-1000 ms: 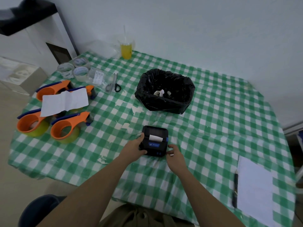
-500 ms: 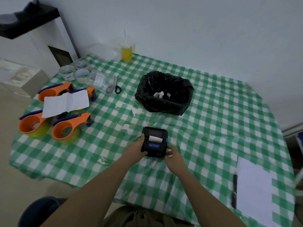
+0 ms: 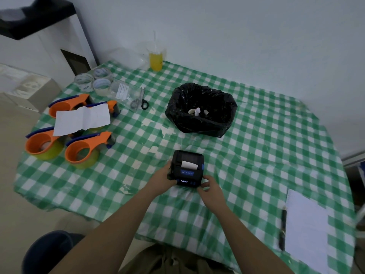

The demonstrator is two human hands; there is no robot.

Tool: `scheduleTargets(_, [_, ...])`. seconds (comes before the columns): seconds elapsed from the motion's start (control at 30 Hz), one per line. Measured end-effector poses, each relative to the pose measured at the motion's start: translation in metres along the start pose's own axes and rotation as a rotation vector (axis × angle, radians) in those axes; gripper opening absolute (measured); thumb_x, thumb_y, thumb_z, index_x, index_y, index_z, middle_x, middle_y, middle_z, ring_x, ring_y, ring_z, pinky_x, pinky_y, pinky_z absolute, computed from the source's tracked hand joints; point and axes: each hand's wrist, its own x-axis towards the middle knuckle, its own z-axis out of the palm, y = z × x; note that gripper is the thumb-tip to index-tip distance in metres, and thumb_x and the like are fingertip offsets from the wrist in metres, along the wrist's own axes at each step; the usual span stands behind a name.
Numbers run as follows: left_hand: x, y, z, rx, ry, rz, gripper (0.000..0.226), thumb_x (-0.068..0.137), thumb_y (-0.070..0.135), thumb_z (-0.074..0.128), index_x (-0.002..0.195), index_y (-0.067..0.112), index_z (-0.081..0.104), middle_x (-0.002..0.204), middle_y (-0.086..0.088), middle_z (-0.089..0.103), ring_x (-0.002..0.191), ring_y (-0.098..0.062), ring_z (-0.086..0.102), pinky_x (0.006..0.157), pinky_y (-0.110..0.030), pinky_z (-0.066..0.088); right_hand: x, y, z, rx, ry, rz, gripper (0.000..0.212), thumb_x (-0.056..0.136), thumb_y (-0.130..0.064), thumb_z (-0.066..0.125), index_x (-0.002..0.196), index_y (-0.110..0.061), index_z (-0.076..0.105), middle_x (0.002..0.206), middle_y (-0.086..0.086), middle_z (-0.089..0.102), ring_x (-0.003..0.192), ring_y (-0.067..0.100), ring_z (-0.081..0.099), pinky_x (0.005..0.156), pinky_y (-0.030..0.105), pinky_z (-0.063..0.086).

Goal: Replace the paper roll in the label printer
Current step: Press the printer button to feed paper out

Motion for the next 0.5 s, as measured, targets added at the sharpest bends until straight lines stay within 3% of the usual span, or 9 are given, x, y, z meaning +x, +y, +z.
scheduleTargets(0.13, [-0.003, -0.001, 0.002, 0.023, 0.046, -0.027, 0.065, 0.084, 0.002, 0.058, 0.141, 0.018, 0.031, 0.136, -0.013, 0.05, 0.119, -0.03, 0.054, 0.097, -0.033, 0.044, -0.001, -0.003, 0.0, -0.005, 0.023, 0.009, 0.05, 0.088, -0.023, 0.061, 0.133, -0.017, 0.042, 0.118, 0.009, 0.063, 0.09, 0.018, 0.06, 0.082, 0.037, 0.052])
scheduleTargets(0.3, [-0.004, -0.003, 0.001, 0.089, 0.089, -0.093, 0.054, 0.087, 0.011, 0.057, 0.137, 0.017, 0.039, 0.133, -0.017, 0.053, 0.114, -0.031, 0.057, 0.1, -0.04, 0.046, -0.002, -0.009, -0.001, -0.001, 0.026, 0.005, 0.063, 0.086, -0.024, 0.063, 0.141, -0.021, 0.032, 0.125, 0.006, 0.062, 0.097, 0.022, 0.065, 0.084, 0.039, 0.054])
scheduleTargets(0.5, [-0.008, -0.003, -0.003, 0.126, 0.126, -0.114, 0.047, 0.09, 0.011, 0.049, 0.136, 0.013, 0.041, 0.131, -0.016, 0.056, 0.115, -0.03, 0.057, 0.094, -0.034, 0.045, -0.002, -0.016, -0.002, -0.059, 0.032, -0.016, 0.062, 0.084, -0.026, 0.067, 0.138, -0.022, 0.037, 0.12, 0.009, 0.065, 0.099, 0.024, 0.065, 0.085, 0.04, 0.054])
